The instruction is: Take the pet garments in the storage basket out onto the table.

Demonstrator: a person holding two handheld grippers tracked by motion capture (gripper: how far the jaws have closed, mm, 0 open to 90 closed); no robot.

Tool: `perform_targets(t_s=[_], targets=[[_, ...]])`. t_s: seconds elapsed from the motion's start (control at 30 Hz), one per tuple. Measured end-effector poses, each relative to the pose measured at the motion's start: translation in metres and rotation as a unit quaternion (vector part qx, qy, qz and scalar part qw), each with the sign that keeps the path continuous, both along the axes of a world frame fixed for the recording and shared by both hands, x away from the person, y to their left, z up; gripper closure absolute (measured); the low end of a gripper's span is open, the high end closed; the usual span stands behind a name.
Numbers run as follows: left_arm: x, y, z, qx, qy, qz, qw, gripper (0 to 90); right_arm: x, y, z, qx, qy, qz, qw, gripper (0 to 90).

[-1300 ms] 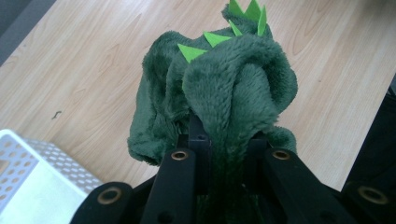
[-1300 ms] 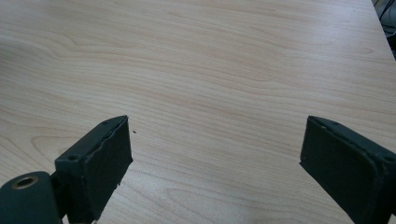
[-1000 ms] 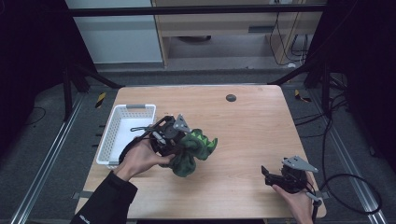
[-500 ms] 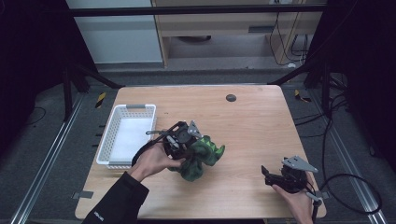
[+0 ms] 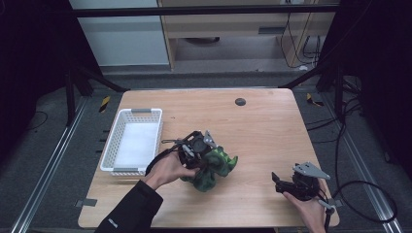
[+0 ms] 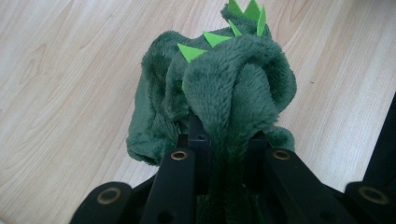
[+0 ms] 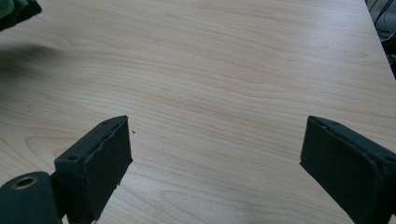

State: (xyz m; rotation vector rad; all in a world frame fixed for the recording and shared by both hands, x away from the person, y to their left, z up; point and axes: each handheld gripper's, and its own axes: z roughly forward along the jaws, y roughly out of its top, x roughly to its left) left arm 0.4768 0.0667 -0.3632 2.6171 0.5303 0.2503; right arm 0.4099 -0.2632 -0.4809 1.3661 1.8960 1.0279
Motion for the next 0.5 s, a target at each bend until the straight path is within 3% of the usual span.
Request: perform_targets(t_s=[0.5], targets=[[0.002,-0.013,-0.028,0.021,0.015,-0.006,0.9996,78.9,0.0,0.0,0.0,-0.001,-0.002,-0.001,1.0,8.7]])
